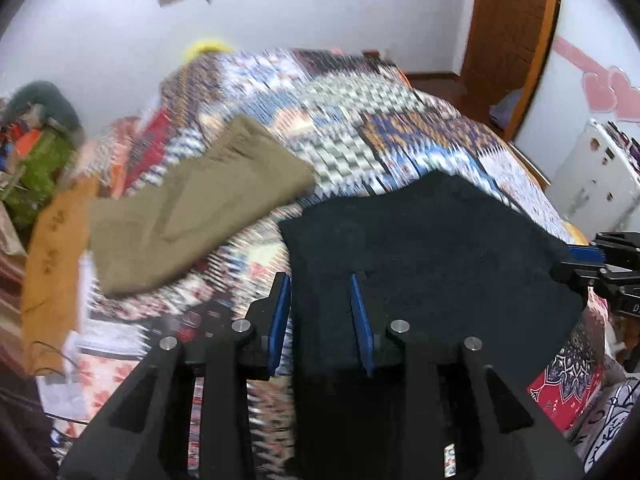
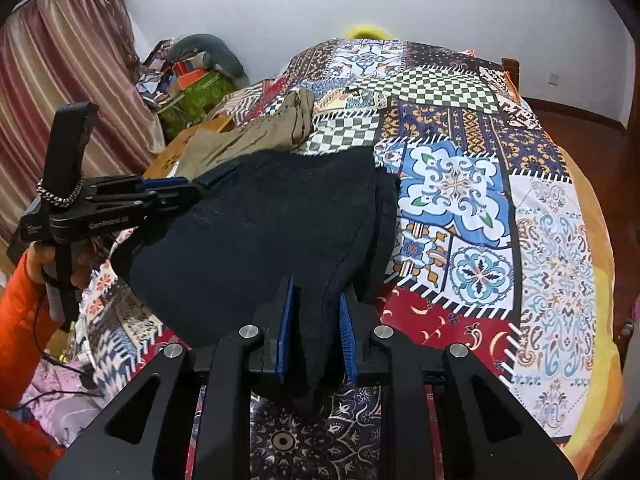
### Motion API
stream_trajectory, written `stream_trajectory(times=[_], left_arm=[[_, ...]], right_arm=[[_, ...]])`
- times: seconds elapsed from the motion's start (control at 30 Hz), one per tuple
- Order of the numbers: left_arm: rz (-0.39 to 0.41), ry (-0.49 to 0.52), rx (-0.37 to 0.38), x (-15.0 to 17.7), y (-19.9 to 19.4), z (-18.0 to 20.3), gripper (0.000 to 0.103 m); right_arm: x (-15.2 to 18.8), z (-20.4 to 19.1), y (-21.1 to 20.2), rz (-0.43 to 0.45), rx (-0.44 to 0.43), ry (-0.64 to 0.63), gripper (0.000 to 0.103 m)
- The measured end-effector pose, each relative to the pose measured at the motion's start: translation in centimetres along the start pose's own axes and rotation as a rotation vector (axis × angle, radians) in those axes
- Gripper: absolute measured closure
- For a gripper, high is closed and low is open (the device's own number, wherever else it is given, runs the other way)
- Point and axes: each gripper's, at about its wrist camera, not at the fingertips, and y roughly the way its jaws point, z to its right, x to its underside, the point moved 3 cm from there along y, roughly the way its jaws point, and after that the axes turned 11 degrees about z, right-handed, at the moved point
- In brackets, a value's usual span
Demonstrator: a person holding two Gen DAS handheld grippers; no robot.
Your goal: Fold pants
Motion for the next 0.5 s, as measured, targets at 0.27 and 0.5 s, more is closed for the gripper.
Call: stream_trajectory(times=[0.27,0.5], left_arm=[[0.073,-0.056,0.102,-1.6,-3.9,0.6,0.072],[-0.056,-0.014,0.151,1.8,-0.1,4.6,0.072]], right_arm=[[-3.1,-1.4,-1.1,0.078,0.022,-0.082,0.080],[-2.2,-2.7,2.1,0.017,-0.013,-0.101,0.074]])
